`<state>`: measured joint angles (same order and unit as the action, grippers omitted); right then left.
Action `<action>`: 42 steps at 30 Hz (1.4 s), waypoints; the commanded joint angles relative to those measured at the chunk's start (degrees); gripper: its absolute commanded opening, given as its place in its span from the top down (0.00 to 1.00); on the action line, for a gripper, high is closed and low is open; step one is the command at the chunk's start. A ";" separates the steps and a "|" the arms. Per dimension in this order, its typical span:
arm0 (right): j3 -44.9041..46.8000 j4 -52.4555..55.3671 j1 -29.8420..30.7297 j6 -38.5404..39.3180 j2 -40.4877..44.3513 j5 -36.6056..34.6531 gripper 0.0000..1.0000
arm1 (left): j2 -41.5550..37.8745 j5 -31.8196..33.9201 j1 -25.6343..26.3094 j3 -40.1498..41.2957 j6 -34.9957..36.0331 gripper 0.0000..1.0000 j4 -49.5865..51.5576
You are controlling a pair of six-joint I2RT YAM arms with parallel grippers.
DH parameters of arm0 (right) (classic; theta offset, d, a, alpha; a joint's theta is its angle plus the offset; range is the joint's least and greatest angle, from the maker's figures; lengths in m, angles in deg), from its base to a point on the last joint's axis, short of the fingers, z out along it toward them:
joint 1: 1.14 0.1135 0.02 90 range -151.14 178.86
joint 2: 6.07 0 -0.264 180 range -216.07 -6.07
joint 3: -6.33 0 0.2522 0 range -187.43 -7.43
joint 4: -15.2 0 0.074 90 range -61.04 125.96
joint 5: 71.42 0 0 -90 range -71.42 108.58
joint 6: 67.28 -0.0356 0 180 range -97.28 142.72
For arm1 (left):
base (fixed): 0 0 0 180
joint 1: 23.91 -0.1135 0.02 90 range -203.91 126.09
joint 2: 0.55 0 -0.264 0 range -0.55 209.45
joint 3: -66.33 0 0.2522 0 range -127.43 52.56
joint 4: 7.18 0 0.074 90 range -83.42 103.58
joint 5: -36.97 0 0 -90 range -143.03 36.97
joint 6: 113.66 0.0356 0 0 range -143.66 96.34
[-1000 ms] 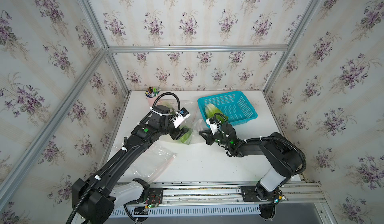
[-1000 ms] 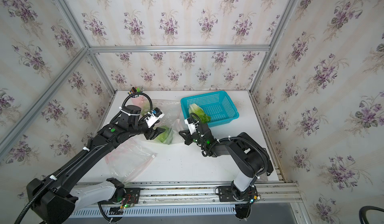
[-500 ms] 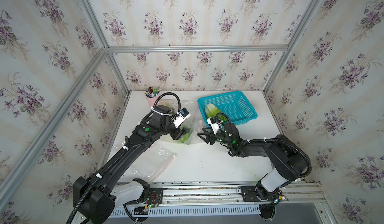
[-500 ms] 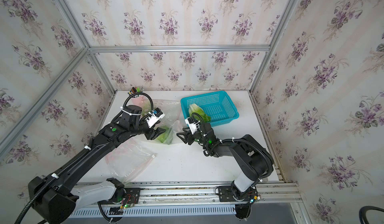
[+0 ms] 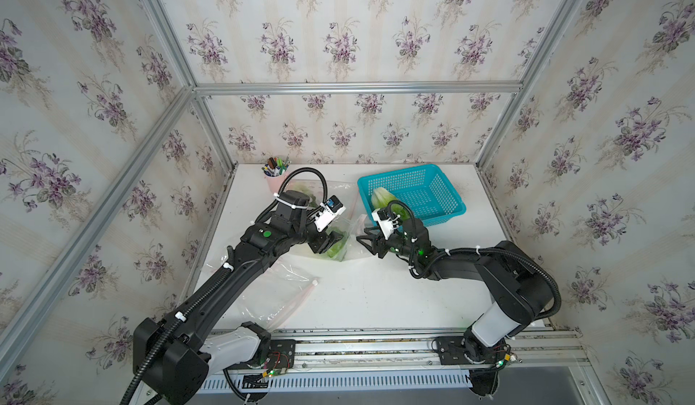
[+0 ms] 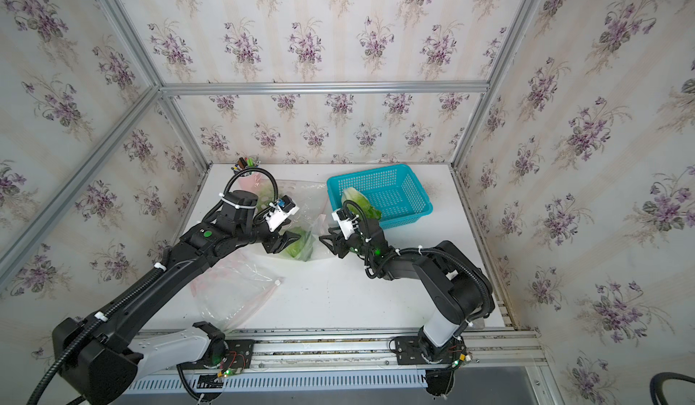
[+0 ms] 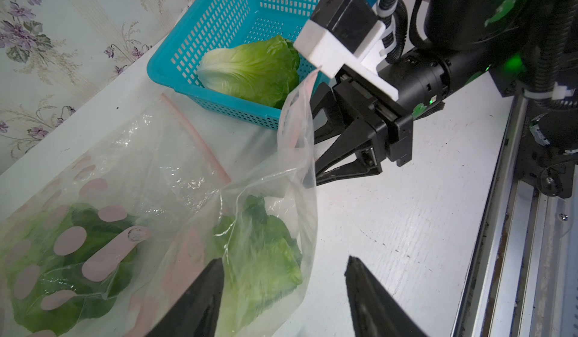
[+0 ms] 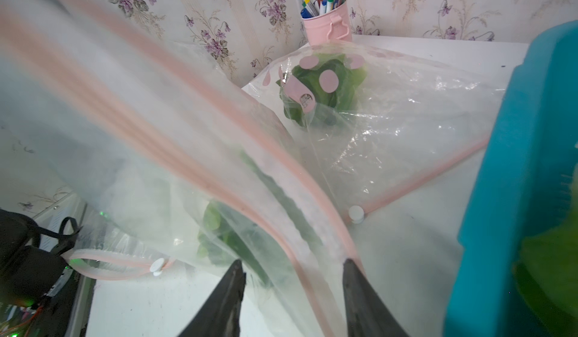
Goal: Open the zip-top bag and take out the chinese cabbages
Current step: Open the zipper of the food storage bag at the center of the board.
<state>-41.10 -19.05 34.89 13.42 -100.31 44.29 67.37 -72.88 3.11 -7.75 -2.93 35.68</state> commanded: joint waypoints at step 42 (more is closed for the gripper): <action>-2.26 -12.27 -12.62 -13.51 -2.85 31.38 0.46 | -1.30 -6.17 0.66 1.31 -0.21 0.37 -2.82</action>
<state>-43.53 -31.75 21.85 -2.71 -103.76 78.17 65.99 -78.08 3.72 -6.42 -3.12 34.06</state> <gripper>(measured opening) 0.537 0.631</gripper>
